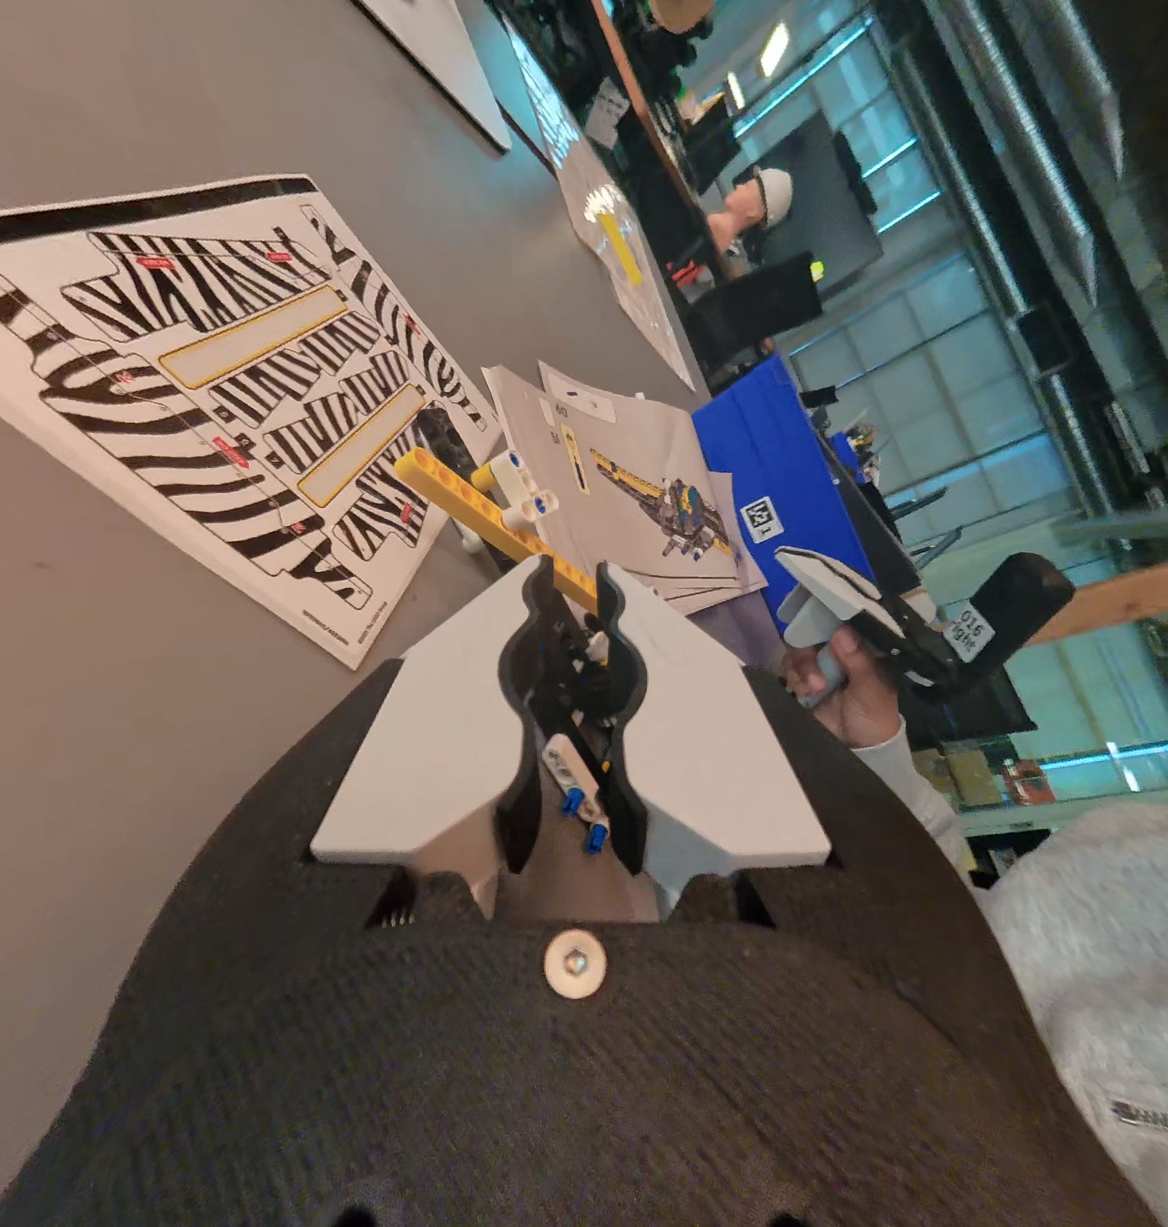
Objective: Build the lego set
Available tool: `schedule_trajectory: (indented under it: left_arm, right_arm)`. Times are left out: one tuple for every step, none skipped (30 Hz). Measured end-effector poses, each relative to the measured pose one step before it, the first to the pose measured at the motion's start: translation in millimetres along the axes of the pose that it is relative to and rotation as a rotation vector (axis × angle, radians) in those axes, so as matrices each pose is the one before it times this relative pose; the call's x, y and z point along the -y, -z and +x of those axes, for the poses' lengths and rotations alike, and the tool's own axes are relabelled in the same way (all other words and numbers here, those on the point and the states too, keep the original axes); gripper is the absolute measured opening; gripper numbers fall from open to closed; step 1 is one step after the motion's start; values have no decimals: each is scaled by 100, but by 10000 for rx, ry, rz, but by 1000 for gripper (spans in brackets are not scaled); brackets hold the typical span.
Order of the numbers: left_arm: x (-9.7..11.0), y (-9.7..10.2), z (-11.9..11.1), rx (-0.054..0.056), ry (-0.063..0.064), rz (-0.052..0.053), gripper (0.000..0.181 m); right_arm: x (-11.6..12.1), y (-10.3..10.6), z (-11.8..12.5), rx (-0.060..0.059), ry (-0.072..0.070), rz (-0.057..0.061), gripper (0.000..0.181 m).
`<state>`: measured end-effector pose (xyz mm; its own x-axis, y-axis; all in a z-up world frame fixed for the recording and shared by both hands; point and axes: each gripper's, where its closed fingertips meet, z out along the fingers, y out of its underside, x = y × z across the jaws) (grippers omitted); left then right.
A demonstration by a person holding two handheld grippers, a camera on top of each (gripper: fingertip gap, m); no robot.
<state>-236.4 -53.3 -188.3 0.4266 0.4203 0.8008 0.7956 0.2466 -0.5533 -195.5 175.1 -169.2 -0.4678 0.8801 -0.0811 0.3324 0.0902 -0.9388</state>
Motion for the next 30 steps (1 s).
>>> schedule_trajectory:
  left_arm:
    - [-154,-101,-211,207,-123,-113,9]
    - [-176,-127,-166,206,-132,-105,6]
    - [-196,-128,-74,159,-148,-121,4]
    - [-189,-135,-74,145,-123,-126,4]
    - [-143,-103,-56,108,-73,-95,3]
    - [-60,-47,-38,50,-24,-42,3]
    - [-5,2,-23,2,24,1,2]
    - [30,31,-49,-8,60,18,2]
    - [24,9,-55,-7,63,9,2]
    - [-12,-7,-91,44,44,-7,1]
    - [-26,-36,-176,130,18,-22,0]
    - [-64,-60,-115,106,-14,-44,0]
    - [-70,-59,-55,67,-26,-52,0]
    - [-49,-48,-70,68,-13,-37,0]
    - [-30,-21,-31,33,-4,-23,0]
    - [-27,-18,-10,2,7,-21,0]
    - [-39,9,-15,-7,10,-22,0]
    - [-13,18,-7,-5,5,-8,0]
    - [12,37,0,-4,1,12,0]
    - [5,43,-32,2,-3,-2,0]
    - [-27,43,-50,1,-10,-37,0]
    - [-23,61,-68,-5,-2,-46,0]
    - [8,60,-45,-36,24,-30,0]
    - [0,22,-39,-55,55,-32,0]
    - [-6,0,-15,-51,70,-28,0]
    - [-28,-30,-9,-32,38,-34,0]
    - [-63,-41,23,-1,-22,-42,0]
    - [-59,-36,37,9,-53,-42,0]
    - [-59,-33,56,-10,-46,-39,0]
    - [-40,-25,65,-42,-22,-30,0]
  right_arm:
    - [14,-16,20,-4,-5,6,0]
    - [17,-21,15,-8,-7,7,0]
    - [14,-12,25,-4,-10,7,0]
    - [17,-7,18,-4,-13,11,0]
    - [34,1,40,-10,-18,18,0]
    - [32,-5,44,-13,-20,23,0]
    - [44,7,57,-22,-24,28,0]
    - [34,4,55,-24,-33,27,0]
    - [41,4,42,0,-40,21,0]
    - [24,-6,18,18,-61,21,0]
    - [31,-5,-7,28,-62,18,0]
    - [25,0,7,22,-35,16,0]
    - [25,-6,26,-4,-15,16,0]
    - [26,-11,19,-3,-9,17,0]
    - [35,10,0,9,-12,22,0]
    - [69,40,28,7,-31,55,0]
    - [178,116,70,-1,-56,127,0]
    - [314,227,109,8,-71,233,0]
    - [603,377,171,-8,-8,434,0]
    - [800,509,445,-180,21,540,0]
    - [712,555,776,-375,-28,406,0]
    - [571,464,903,-422,-68,230,0]
    - [395,363,823,-356,-35,110,0]
    - [160,250,816,-367,25,-7,0]
    - [-154,140,886,-432,89,-144,0]
    - [-269,64,772,-382,145,-186,0]
    - [-193,36,661,-351,132,-132,0]
    - [-101,24,597,-338,80,-75,0]
    - [-8,36,417,-242,58,-28,0]
    - [129,88,298,-182,30,58,0]
